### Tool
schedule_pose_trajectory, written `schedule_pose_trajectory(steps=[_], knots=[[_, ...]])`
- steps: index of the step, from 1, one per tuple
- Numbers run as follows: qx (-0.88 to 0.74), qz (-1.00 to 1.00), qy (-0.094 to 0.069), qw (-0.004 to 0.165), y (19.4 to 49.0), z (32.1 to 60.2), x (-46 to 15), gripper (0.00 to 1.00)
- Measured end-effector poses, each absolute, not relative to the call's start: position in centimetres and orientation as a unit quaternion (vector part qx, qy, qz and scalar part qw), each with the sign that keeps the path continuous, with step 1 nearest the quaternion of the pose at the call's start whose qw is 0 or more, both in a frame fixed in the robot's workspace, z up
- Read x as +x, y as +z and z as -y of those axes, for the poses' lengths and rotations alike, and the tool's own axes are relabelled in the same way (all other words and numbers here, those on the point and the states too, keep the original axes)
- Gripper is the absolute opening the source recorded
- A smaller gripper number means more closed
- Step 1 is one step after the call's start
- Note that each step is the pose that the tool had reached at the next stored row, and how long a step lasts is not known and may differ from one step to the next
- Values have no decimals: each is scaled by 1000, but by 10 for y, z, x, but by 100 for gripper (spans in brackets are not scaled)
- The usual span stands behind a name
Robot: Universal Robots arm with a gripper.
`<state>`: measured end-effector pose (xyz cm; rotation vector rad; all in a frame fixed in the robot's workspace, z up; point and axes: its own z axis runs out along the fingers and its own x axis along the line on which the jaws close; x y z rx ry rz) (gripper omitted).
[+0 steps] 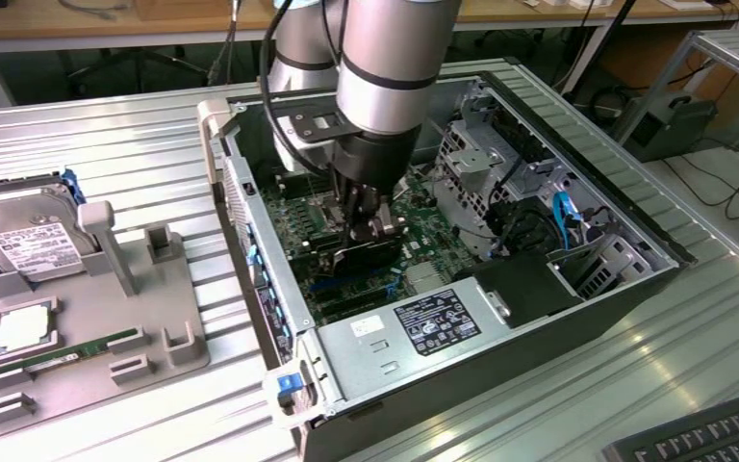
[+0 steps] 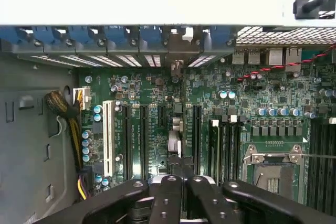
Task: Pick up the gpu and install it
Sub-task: 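Insert the gpu into the slot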
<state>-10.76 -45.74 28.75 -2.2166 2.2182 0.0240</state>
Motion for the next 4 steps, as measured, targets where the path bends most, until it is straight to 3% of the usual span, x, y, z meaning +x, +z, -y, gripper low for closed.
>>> schedule_pose_trajectory(steps=[2, 3, 4], knots=[[-707, -707, 8, 3, 288, 457, -108, 11], [-707, -707, 7, 2, 272, 449, -112, 11], [-708, -706, 8, 3, 288, 449, -112, 11]])
